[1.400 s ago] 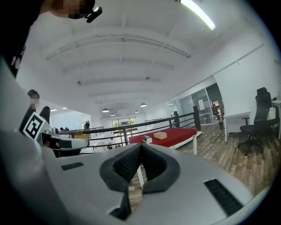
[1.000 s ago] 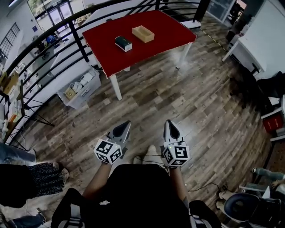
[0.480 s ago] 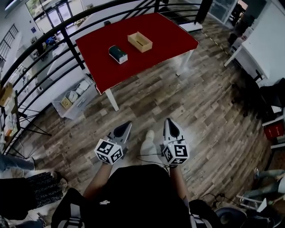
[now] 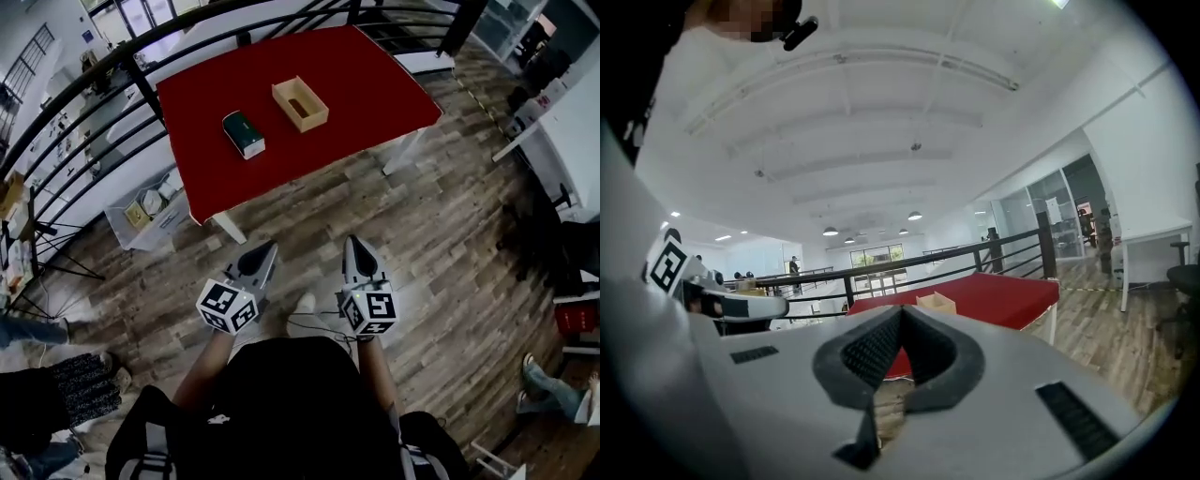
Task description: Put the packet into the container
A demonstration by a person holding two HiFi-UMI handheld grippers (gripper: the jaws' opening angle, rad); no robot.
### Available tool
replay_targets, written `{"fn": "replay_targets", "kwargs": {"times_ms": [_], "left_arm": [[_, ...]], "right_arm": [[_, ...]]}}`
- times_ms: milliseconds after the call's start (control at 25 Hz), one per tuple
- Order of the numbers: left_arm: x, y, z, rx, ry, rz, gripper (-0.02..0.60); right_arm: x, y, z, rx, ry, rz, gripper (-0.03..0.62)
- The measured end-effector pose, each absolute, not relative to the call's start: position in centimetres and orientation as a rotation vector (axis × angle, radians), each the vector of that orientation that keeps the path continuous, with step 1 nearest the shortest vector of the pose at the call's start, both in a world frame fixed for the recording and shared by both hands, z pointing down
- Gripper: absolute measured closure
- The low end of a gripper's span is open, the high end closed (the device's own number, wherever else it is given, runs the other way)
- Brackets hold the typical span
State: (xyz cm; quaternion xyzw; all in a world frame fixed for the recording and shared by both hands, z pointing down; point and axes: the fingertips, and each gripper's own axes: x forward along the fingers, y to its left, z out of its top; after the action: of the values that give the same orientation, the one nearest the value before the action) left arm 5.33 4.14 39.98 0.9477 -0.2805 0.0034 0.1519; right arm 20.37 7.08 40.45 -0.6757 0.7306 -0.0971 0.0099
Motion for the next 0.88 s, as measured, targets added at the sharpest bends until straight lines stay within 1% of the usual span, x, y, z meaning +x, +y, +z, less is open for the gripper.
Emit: {"fn": "replay_targets", "kwargs": {"times_ms": [440,880], "left_arm": [[10.5,-3.6,40.2,2.681,-0.893,0.075,0.581],[11.0,-8.6,41.5,2.672,-0.937,0.121,0.581]], "right_arm": [[25.9,-1.3,41.3,-2.026,2.323,-0.386,0.574],[26.1,-6.8,42.9,-1.967,2.353,-0.418,0.574]]}}
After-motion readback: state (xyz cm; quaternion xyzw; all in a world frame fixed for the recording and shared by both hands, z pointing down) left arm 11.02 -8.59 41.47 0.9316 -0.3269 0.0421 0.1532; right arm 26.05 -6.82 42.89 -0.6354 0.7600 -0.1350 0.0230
